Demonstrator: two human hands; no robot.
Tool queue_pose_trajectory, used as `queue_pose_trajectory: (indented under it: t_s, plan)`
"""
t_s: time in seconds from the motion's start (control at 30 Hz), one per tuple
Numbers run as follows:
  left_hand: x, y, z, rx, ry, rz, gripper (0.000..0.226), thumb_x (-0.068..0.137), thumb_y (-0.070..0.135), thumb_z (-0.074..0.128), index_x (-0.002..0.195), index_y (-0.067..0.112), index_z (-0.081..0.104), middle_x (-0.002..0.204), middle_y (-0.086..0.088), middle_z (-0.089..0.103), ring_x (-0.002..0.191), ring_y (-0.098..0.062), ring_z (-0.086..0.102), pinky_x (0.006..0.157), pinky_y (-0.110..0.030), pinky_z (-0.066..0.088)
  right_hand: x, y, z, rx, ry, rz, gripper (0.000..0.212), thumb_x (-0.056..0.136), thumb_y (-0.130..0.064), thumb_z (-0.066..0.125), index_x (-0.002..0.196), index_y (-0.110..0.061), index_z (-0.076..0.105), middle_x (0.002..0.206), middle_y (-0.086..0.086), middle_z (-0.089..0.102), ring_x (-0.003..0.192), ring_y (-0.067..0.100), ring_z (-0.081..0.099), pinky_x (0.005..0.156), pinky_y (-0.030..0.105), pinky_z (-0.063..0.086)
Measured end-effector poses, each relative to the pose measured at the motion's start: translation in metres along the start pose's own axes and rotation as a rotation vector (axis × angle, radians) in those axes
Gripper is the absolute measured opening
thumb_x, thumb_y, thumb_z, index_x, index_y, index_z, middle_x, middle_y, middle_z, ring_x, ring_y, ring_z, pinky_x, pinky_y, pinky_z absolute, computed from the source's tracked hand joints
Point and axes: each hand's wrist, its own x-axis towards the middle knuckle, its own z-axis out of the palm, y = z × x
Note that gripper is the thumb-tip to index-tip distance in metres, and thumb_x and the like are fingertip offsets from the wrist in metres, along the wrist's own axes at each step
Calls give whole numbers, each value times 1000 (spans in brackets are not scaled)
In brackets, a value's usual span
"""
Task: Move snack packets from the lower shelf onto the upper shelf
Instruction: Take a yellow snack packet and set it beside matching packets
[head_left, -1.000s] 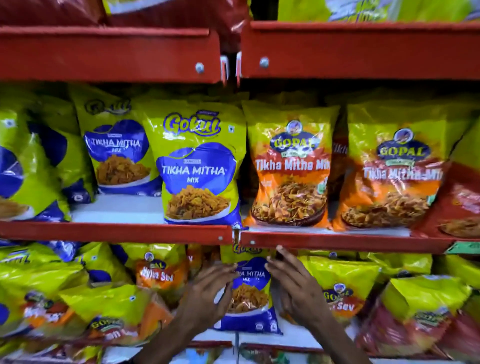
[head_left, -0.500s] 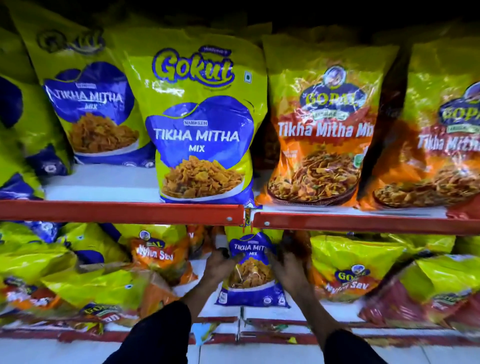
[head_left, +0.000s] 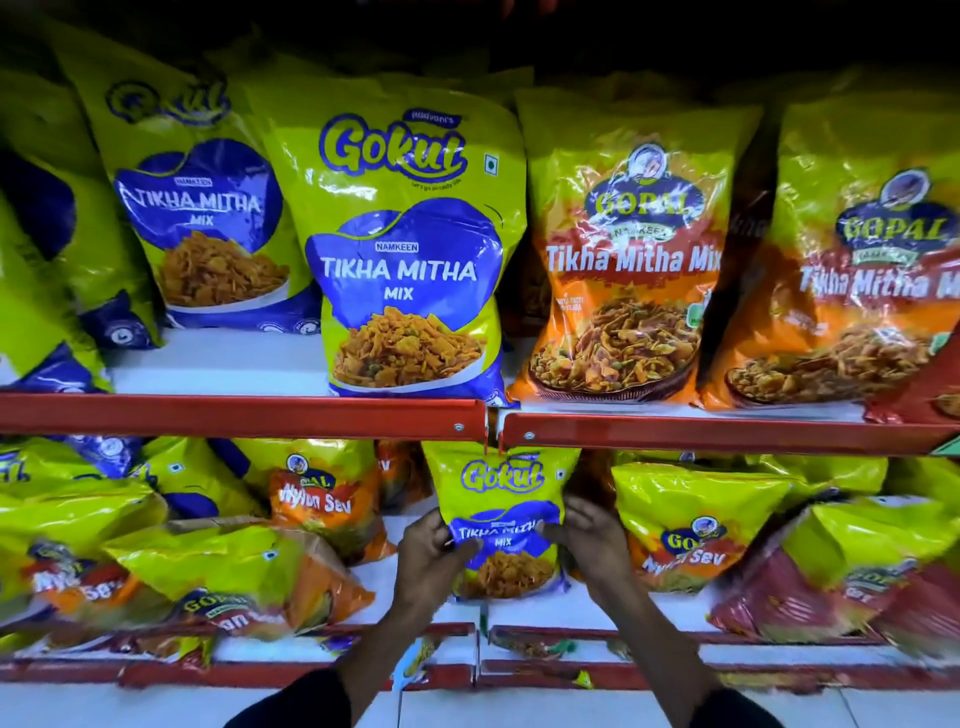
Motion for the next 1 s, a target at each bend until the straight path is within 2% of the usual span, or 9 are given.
queue_pose_trajectory:
  t_s: [0.13, 0.27, 0.37, 0.5, 0.57, 0.67, 0.77, 0.87, 1.0]
  plan:
    - [-42, 21, -9, -36, 66, 106, 37, 80, -6, 73, 111, 15, 68, 102, -2, 79, 97, -21, 74, 78, -29, 60, -37, -12, 2, -61, -34, -145, 49, 67, 17, 78, 105, -11, 68, 75, -7, 80, 69, 6, 72, 58, 19, 56]
    - [-74, 66, -19, -52, 99, 212, 31, 72, 19, 80, 102, 24, 74, 99, 0, 80, 97, -18, 74, 81, -34, 60, -80, -48, 5, -31, -88, -278, 50, 66, 15, 80, 103, -18, 67, 81, -5, 81, 75, 8, 75, 62, 20, 58]
    - [-91, 103, -26, -40, 112, 292, 29, 74, 1, 80, 83, 28, 76, 79, 7, 80, 78, -5, 73, 70, -22, 58, -112, -80, 4, 14, -138, -363, 49, 65, 14, 81, 106, -9, 68, 87, 4, 81, 77, 17, 77, 63, 23, 60]
    - [-105, 160, -35, -83, 89, 424, 23, 68, 11, 86, 86, 6, 73, 81, -8, 80, 71, -9, 68, 63, -24, 57, -150, -127, 6, 53, -182, -497, 46, 62, 13, 81, 101, -8, 70, 86, 9, 81, 71, 15, 75, 60, 22, 59]
    - [-107, 188, -37, -96, 69, 495, 21, 70, 9, 81, 89, 4, 74, 81, -9, 80, 68, -7, 66, 62, -23, 57, -166, -151, 10, 93, -222, -565, 42, 65, 15, 78, 101, -6, 71, 87, 10, 80, 70, 12, 74, 59, 21, 59]
    - [-104, 224, -43, -177, 47, 554, 30, 70, 11, 78, 96, -2, 73, 95, -9, 79, 81, -14, 69, 72, -32, 59, -180, -183, 19, 144, -261, -648, 39, 69, 18, 73, 100, -5, 72, 85, 8, 80, 67, 9, 72, 57, 19, 57]
    - [-102, 242, -53, -152, 95, 592, 58, 68, 31, 88, 93, -14, 61, 88, -11, 66, 83, -19, 54, 72, -42, 48, -188, -201, 29, 154, -270, -689, 36, 69, 15, 74, 100, -3, 71, 84, 8, 81, 65, 9, 72, 55, 17, 56]
    - [-106, 260, -64, -148, 122, 583, 29, 68, 11, 84, 94, 2, 74, 92, -12, 79, 84, -26, 72, 74, -44, 59, -192, -213, 44, 140, -269, -707, 33, 69, 13, 75, 97, -4, 73, 82, 7, 81, 64, 10, 73, 53, 18, 57]
    - [-109, 274, -94, -147, 182, 591, 23, 73, 2, 76, 94, 12, 78, 94, -9, 80, 90, -29, 75, 76, -40, 63, -194, -223, 80, 112, -280, -723, 34, 70, 9, 78, 100, -7, 73, 87, 9, 81, 74, 21, 76, 62, 29, 63]
